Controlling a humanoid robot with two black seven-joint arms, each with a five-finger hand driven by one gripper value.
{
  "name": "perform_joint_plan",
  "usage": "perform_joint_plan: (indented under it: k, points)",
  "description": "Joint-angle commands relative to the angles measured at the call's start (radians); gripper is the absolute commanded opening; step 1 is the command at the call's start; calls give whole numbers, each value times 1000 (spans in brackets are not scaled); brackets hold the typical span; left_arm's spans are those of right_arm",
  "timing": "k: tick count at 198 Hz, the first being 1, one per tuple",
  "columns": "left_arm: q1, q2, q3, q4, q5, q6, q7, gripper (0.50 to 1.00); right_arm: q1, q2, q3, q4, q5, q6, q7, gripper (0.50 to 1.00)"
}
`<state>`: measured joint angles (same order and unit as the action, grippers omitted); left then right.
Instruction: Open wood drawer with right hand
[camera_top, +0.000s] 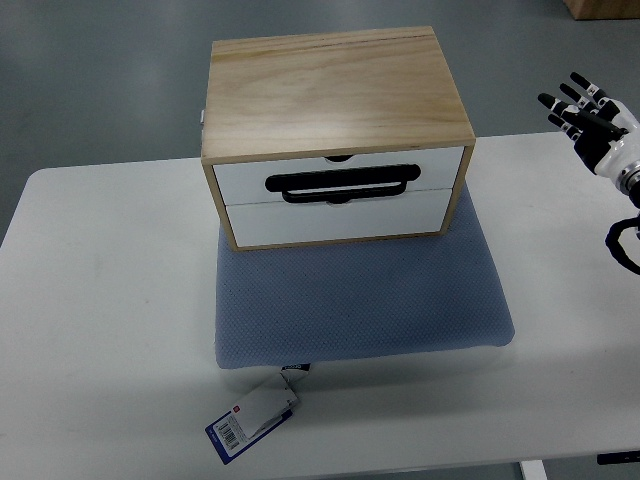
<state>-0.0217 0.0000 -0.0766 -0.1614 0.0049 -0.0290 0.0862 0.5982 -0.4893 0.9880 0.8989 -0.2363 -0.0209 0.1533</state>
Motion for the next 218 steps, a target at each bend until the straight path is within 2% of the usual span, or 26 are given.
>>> perform_joint_plan:
  k: [1,99,218]
  points:
    - [0,0,-3,-1,0,0,0,1000,0,0,0,0,0,-1,0,934]
    - [8,0,-2,11,-5,7,-3,1000,3,0,0,2,-1,2,0,934]
    - [9,0,0,11,-5,6,-2,1000,14,-34,1,0,-1,61,0,934]
